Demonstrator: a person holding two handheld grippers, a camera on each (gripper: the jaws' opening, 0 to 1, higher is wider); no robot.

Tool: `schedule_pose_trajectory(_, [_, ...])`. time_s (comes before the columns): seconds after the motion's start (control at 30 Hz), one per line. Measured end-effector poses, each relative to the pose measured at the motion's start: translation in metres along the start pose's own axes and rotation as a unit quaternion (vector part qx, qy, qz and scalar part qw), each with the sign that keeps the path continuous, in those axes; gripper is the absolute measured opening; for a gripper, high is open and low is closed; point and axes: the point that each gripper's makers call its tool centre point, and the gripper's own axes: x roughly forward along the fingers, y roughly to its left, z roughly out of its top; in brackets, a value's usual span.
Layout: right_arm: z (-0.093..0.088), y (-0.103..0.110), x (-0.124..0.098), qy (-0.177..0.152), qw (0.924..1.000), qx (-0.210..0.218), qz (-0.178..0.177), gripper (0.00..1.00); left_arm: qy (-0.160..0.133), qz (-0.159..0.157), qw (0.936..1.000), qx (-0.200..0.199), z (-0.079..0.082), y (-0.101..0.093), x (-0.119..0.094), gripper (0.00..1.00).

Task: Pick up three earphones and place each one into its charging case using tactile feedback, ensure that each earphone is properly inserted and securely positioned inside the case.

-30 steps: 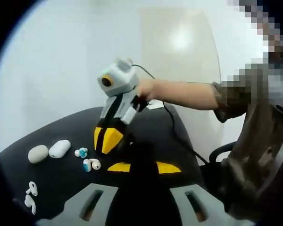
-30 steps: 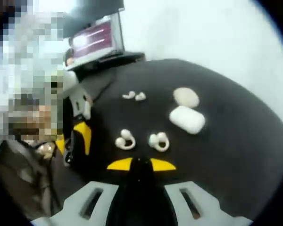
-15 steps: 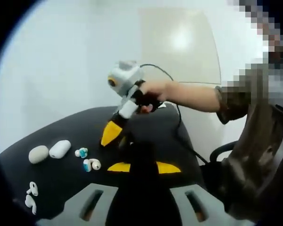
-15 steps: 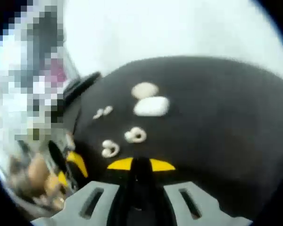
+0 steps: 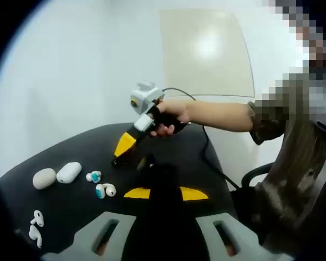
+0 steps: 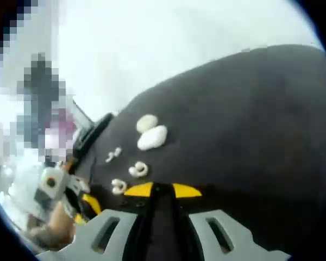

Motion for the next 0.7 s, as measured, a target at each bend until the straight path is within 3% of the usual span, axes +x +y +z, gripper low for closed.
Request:
schedule_pose_trajectory(0.07, [0.011,-0.002,-0.002,-0.02,0.9962,-0.083,-0.016,0.17,0.0,0.0,1.0,0.001,0.0,0.0,0.0,0.15])
schedule_pose_trajectory(0.13, [0.016,0.0,-0.001,-0.024,0.9863,-0.163,-0.011,0.18,0.0,0.001,1.0,0.001,0.0,0.0,0.0,0.15])
schedule_pose_trajectory(0.2, [0.007,0.006,0.004,-0.011,0.9773,-0.209,0.03,0.2,0.0,0.001,1.0,0.002,0.0,0.0,0.0,0.15])
schedule_pose_trajectory(0.3, [-0.006,0.014,0.008,0.007,0.977,-0.198,0.078,0.22,0.0,0.001,1.0,0.003,0.0,0.0,0.0,0.15])
schedule_pose_trajectory(0.43, [-0.005,0.016,0.016,-0.004,0.9766,-0.193,0.094,0.22,0.0,-0.001,1.0,0.002,0.0,-0.001,0.0,0.15])
schedule_pose_trajectory(0.6, [-0.008,0.015,0.023,0.008,0.9786,-0.168,0.118,0.21,0.0,-0.001,1.0,0.003,0.0,-0.001,0.0,0.15])
schedule_pose_trajectory(0.7, [-0.008,0.012,0.021,0.012,0.9821,-0.149,0.115,0.13,0.0,-0.002,1.0,0.003,0.0,-0.001,0.0,0.15])
